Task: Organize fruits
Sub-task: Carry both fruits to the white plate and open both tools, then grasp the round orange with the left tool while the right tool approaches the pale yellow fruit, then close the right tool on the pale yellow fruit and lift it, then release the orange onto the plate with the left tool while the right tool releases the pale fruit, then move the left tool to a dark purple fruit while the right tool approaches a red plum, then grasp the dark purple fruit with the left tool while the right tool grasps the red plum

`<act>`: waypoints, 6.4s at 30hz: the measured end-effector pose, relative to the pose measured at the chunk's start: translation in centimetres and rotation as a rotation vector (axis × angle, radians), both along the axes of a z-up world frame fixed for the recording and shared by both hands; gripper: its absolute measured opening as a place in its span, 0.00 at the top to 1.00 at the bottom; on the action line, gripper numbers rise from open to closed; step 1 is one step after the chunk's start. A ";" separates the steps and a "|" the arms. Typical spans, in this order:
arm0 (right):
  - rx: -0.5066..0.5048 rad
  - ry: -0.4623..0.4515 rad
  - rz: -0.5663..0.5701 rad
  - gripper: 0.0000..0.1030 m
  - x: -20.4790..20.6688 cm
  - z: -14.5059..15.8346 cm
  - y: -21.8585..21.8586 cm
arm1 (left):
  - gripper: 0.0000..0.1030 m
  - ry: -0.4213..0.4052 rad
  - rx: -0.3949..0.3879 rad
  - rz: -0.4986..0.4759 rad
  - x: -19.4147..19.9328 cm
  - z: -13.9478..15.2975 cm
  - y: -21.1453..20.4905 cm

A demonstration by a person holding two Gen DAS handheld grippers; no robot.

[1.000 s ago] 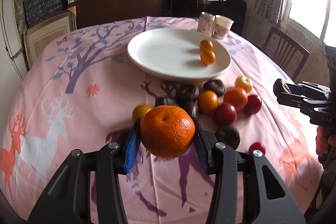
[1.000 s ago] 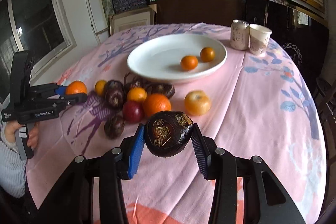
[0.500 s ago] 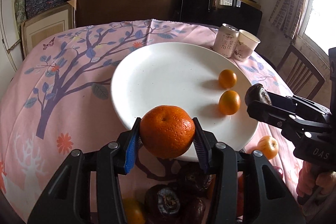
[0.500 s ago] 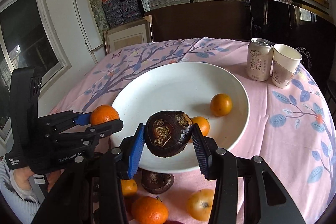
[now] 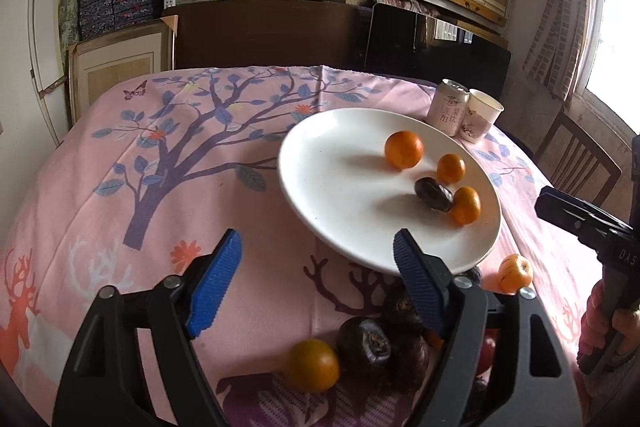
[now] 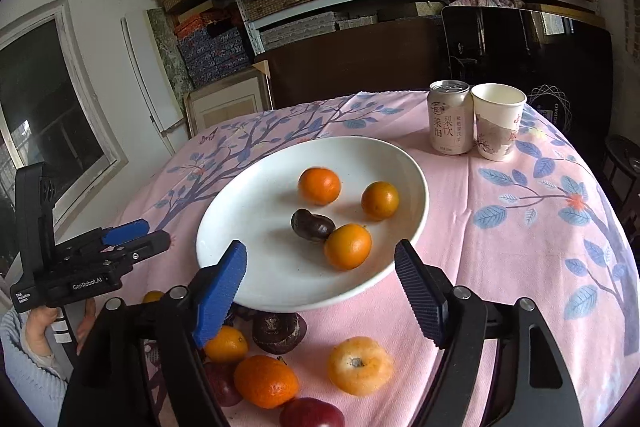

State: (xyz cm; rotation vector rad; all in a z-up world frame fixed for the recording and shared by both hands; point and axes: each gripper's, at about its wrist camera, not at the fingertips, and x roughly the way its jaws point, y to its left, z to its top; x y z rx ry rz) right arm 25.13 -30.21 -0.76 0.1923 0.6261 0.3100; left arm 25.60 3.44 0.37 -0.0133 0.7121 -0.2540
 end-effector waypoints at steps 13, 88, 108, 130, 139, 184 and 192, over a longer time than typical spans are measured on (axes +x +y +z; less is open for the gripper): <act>0.086 0.058 -0.095 0.10 -3.6 -2.5 -4.0 | 0.16 0.056 0.122 0.045 -5.6 -4.1 2.3; 0.073 0.097 -0.023 0.60 -1.4 -2.0 -2.4 | 0.65 0.057 0.033 -0.082 -2.1 -1.4 -0.1; 0.004 0.115 0.062 0.30 4.6 -2.6 2.6 | 0.47 0.069 0.035 -0.062 7.9 -1.8 -4.2; 0.137 0.069 -0.094 0.11 -1.2 -2.3 -3.2 | 0.16 0.056 0.067 -0.056 -3.5 -3.5 -0.7; 0.145 0.078 -0.096 0.11 -1.1 -2.3 -3.2 | 0.09 0.074 0.077 0.037 -2.2 -4.0 1.5; 0.082 0.109 -0.042 0.10 -1.2 -3.2 -1.6 | 0.23 0.073 0.114 0.103 0.2 -4.5 2.4; -0.035 0.139 0.009 0.10 -3.1 -4.1 0.6 | 0.46 0.158 0.115 0.050 1.4 -5.9 1.8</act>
